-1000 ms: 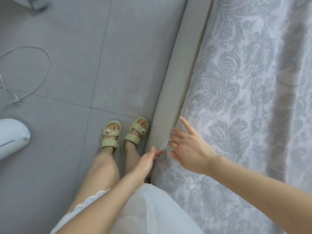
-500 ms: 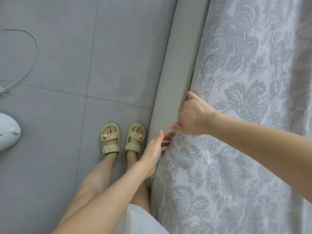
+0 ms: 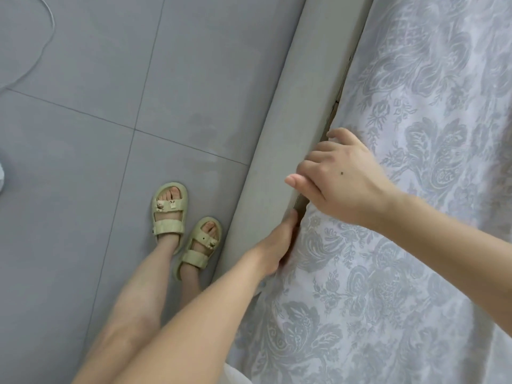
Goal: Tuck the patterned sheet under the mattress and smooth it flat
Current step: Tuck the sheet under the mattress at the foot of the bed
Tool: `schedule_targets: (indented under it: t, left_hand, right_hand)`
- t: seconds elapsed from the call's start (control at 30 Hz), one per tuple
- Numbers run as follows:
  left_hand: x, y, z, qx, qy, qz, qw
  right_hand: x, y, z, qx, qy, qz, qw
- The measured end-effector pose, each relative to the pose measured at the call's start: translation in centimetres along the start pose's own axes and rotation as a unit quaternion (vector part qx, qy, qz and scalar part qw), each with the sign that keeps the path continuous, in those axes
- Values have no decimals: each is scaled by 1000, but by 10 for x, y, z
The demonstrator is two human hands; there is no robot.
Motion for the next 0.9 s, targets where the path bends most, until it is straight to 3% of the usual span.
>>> schedule_targets:
  t: [0.07,0.13,0.27,0.3,0.43,0.53,0.63,0.7,0.8,0.9]
  left_hand:
    - [-3,-3,2,8,-9,2,1000]
    - [-7,-5,-5,10,-48,-5,999]
    - [-37,11,-44,98,-232,20,968]
    - [-40,18,-56,114,-245,26,962]
    - [-27,47,-60,56,-169,53,983]
    - [-18,53,-48,2,-154,108,982]
    - [-10,59,-45,-19,-138,59,988]
    - [-8,62,-43,-29,-116,24,993]
    - [-13,58,-47,-24,-104,71,992]
    - [-29,56,-60,25,-158,98,982]
  right_hand:
    - [8,4,-5,-6,40,-18,999]
    - [20,7,-3,-21,130,-64,989]
    - [38,10,11,-37,240,-100,965]
    - [40,11,13,-37,254,-104,961]
    - [32,15,16,1,277,-88,957]
    - [22,22,7,19,185,-38,982]
    - [17,38,-29,-3,84,-19,996]
    - [27,48,-43,-18,117,-34,992]
    - [49,60,-37,-15,233,-95,968]
    - [55,70,-27,-15,289,-146,946]
Point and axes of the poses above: each hand's wrist, its own z-axis towards the middle knuckle, its own x-axis out of the palm, y = z × x, the point moved 6 cm from there along z, towards the middle knuckle, and after that the axes turned 4 degrees about x, right-handed, at the moved point
